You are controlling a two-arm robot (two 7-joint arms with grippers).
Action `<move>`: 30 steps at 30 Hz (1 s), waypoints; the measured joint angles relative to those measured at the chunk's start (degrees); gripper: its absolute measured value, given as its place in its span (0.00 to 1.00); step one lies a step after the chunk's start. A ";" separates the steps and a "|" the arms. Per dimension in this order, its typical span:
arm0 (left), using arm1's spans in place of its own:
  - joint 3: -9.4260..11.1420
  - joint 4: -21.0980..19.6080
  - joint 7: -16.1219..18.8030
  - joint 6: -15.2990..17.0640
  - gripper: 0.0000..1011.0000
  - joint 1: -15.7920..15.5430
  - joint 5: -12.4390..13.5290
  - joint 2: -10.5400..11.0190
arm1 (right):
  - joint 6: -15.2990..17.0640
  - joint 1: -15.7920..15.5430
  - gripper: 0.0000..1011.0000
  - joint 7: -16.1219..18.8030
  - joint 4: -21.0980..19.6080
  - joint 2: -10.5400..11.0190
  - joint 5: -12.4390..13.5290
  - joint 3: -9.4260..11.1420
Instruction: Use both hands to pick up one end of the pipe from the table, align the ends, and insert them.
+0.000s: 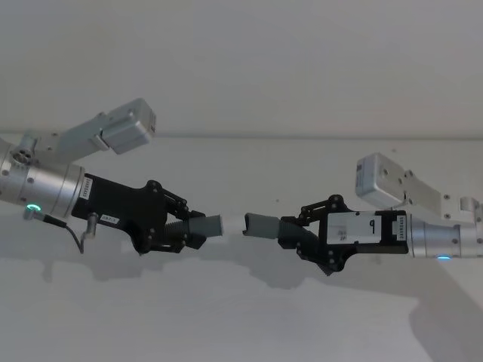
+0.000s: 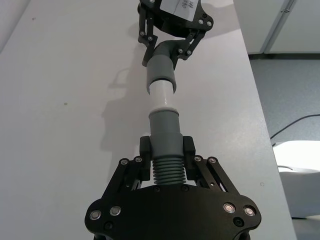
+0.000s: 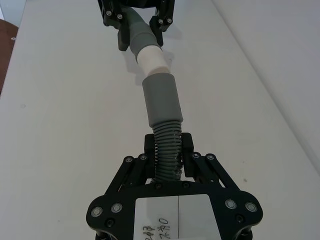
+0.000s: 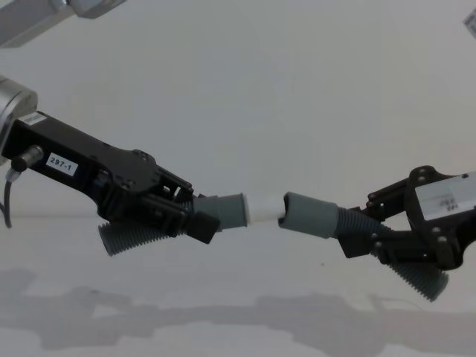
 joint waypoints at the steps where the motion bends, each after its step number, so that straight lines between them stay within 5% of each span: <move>1: 0.04 0.08 0.09 -0.06 0.36 -0.06 -0.03 0.00 | -0.09 0.11 0.29 0.00 0.03 0.03 0.00 -0.12; 30: 1.80 1.44 -0.67 -1.27 0.36 -1.48 -0.62 0.11 | -0.74 2.44 0.29 -0.41 0.16 0.36 -2.50 -2.84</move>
